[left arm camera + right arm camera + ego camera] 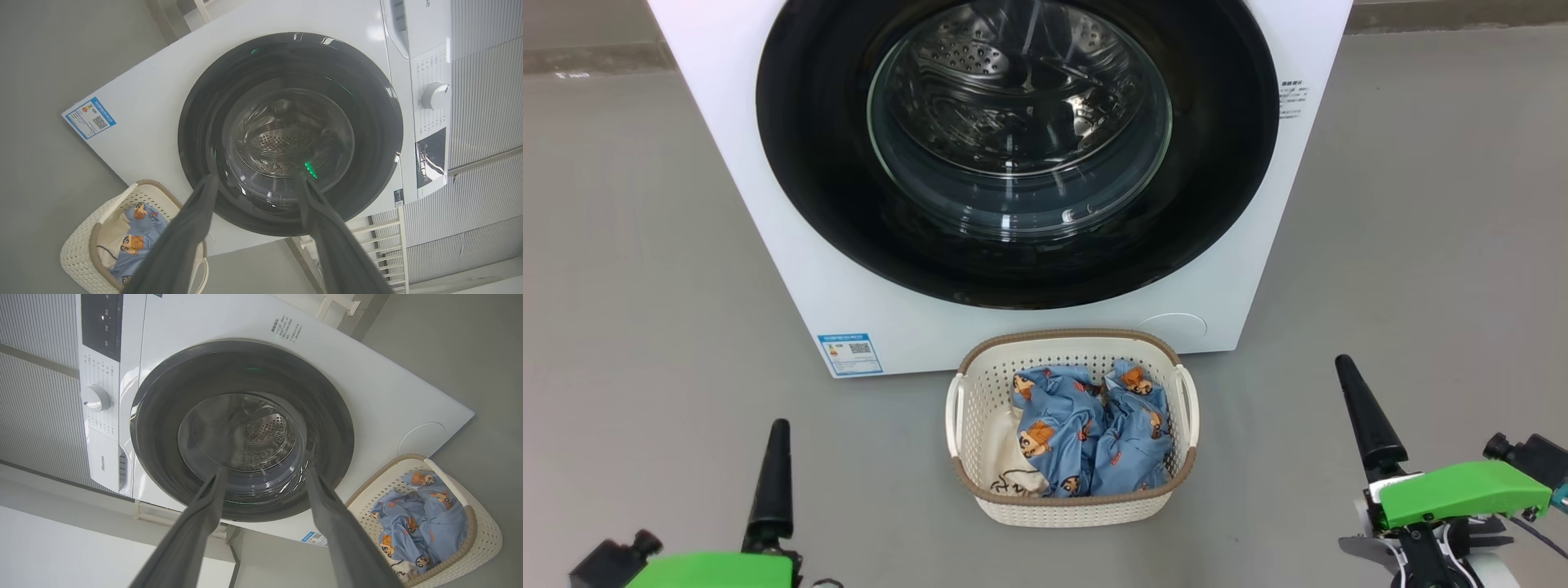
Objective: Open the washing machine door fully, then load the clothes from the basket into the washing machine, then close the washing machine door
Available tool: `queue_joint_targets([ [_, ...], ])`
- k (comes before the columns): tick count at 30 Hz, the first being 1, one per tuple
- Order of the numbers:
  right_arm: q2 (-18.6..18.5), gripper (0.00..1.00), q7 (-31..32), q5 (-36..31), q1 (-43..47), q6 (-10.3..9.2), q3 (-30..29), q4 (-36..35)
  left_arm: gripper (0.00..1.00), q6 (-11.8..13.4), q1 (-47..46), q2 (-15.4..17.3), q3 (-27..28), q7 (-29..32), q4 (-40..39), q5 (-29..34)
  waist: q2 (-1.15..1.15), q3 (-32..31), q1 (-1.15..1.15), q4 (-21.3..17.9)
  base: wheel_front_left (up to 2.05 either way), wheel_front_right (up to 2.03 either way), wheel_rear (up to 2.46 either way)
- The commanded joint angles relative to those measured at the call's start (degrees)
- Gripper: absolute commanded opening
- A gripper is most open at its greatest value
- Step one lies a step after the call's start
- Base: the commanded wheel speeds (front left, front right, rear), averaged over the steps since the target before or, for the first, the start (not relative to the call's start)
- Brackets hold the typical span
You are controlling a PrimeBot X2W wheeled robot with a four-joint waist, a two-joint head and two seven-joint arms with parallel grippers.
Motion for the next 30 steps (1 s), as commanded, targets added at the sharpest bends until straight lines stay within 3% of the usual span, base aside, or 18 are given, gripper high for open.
queue_joint_targets([
  [1, -1.1, 1.0, -0.9, -2.4, -3.5, 0.18, 1.1, -1.7, 1.0, -0.2, -2.9, 1.5, 0.2, -0.8, -1.7, 3.5, 0.0, 0.0, 0.0, 0.1, 0.0, 0.0, 0.0],
  [30, -4.0, 1.0, -5.6, -25.5, -6.7, 0.26, 7.7, 2.2, 1.0, -0.3, -4.7, 0.6, -0.9, -5.7, 2.0, 31.4, 0.0, -0.3, 0.0, -0.1, 0.0, 0.0, 0.0],
])
